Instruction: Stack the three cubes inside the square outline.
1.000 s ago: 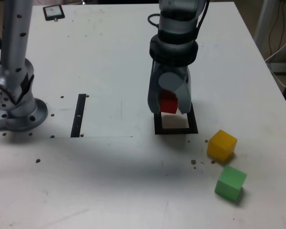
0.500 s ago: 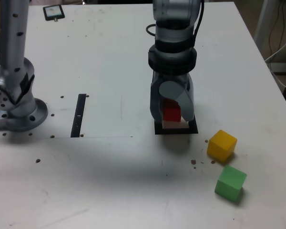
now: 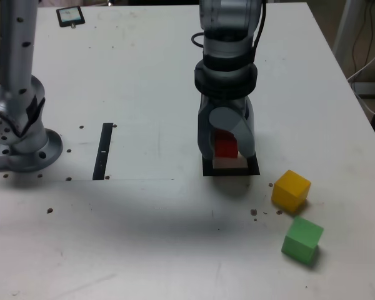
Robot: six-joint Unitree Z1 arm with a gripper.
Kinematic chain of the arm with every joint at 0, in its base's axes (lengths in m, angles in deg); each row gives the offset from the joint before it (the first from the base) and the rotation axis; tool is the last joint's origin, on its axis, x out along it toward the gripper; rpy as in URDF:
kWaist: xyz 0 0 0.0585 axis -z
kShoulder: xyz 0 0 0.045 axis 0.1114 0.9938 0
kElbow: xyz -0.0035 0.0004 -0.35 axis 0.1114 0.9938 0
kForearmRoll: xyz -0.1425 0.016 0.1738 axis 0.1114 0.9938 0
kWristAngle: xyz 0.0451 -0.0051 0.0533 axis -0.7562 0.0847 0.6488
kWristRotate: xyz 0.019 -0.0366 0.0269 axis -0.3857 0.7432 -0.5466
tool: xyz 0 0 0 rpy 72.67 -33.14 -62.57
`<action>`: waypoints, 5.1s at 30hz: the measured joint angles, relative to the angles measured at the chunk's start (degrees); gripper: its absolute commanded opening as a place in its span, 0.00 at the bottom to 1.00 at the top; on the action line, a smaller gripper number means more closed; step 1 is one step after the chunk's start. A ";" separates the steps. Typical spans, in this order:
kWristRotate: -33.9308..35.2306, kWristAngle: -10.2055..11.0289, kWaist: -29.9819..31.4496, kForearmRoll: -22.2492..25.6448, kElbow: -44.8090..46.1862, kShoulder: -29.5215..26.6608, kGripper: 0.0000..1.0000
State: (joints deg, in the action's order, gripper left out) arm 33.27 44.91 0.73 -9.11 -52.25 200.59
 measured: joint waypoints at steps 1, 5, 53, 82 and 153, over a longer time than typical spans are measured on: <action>-0.15 0.00 -0.17 0.06 0.00 0.05 0.29; -0.54 0.00 -0.56 0.22 0.00 0.37 0.29; -10.93 11.53 7.04 17.37 -20.24 1.87 0.99; -28.09 6.92 12.21 20.81 -35.66 19.58 0.94; -20.18 8.00 4.68 24.24 -26.77 7.66 0.28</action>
State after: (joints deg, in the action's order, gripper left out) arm 13.08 52.91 5.41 15.14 -79.02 208.25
